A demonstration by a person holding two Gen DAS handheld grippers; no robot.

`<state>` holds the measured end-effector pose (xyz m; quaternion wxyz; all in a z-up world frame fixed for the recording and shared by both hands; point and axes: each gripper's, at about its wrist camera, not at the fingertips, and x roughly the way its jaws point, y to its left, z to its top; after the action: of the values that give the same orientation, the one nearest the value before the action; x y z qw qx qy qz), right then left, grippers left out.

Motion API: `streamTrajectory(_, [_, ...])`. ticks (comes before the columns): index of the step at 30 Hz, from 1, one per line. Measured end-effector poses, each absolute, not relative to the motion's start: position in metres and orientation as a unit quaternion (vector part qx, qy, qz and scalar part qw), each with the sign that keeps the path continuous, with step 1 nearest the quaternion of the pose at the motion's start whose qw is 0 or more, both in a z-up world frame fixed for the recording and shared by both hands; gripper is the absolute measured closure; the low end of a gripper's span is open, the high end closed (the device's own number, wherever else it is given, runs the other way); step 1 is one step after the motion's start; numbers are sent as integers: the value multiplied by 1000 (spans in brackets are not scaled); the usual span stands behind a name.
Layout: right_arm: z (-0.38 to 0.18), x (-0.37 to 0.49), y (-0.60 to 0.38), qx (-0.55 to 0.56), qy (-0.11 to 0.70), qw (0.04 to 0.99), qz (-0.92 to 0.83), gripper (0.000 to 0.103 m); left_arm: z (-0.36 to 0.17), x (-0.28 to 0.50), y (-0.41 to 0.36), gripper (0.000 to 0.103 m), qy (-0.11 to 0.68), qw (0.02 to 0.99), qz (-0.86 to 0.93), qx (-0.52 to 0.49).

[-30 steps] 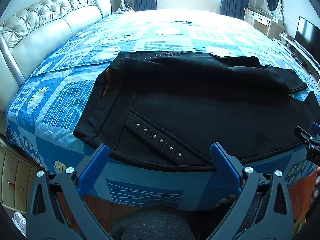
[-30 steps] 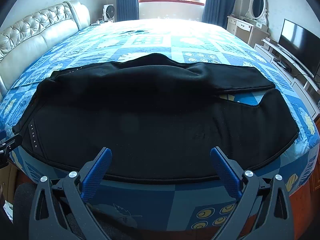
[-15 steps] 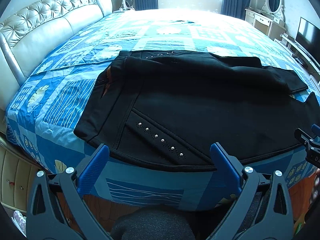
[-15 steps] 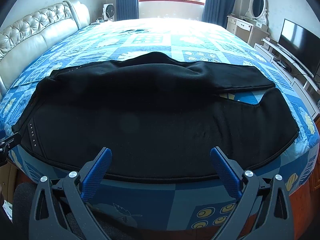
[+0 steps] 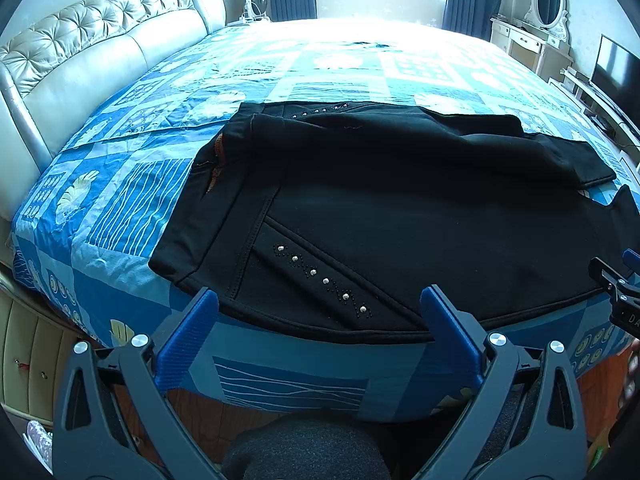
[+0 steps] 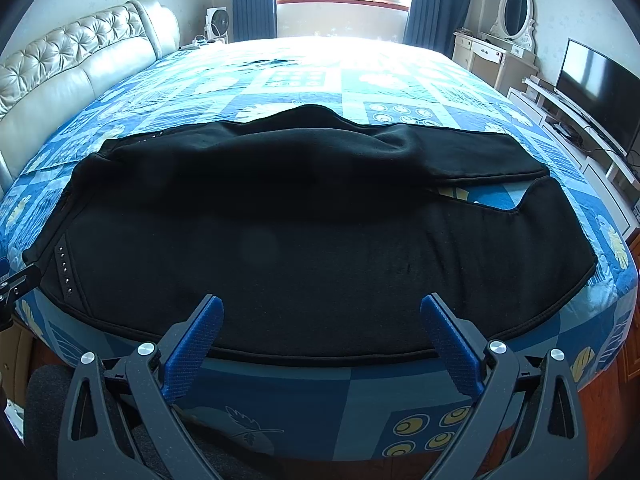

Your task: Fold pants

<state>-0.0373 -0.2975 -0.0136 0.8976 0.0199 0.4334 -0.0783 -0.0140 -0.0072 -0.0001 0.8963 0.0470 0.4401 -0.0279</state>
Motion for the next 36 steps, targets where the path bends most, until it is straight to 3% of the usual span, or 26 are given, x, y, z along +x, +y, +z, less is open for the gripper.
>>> streamTrajectory(36, [-11,-37,-295,19,432,898,-79,5,-1,-15,-8,2,441,896,-28,46])
